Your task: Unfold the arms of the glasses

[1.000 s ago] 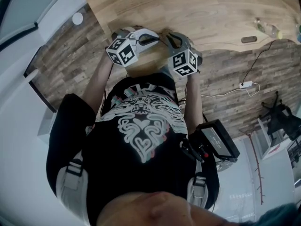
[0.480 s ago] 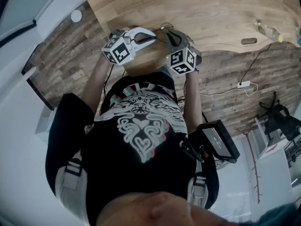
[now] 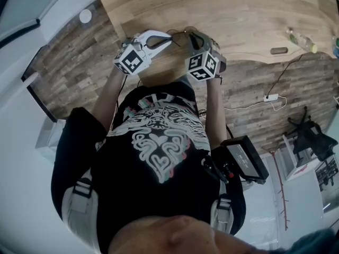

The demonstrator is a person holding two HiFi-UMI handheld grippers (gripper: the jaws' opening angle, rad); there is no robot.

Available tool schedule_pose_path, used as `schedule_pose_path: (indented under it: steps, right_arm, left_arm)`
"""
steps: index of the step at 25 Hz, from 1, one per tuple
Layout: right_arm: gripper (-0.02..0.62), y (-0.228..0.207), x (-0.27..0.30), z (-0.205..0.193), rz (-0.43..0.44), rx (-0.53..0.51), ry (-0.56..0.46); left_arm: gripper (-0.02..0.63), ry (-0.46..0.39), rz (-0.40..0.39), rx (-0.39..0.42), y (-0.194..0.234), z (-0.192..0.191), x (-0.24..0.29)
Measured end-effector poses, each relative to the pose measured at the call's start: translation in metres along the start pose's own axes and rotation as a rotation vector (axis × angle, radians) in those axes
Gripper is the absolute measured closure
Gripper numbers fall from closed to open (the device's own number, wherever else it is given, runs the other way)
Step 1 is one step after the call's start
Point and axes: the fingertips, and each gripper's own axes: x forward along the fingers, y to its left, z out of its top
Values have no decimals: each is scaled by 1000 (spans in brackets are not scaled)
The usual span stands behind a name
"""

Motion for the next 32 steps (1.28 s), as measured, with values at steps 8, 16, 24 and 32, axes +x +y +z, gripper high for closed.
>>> schedule_pose_path:
  steps: [8,16,24,32]
  right_arm:
    - [555,-2,-1,11,63,-45,70]
    - [555,19,5,32,190,-375,83]
    - [555,40,13,34,272,-444,120]
    - [555,40,19,32,297,-464,157]
  left_arm:
    - [614,-75,68,-81,14,7,-1]
    - [615,-15,2,-24,5,-5,-2]
    - [615,10,-20,17,-1,-4,-1]
    - [615,23,-31,30,-4,-8,4]
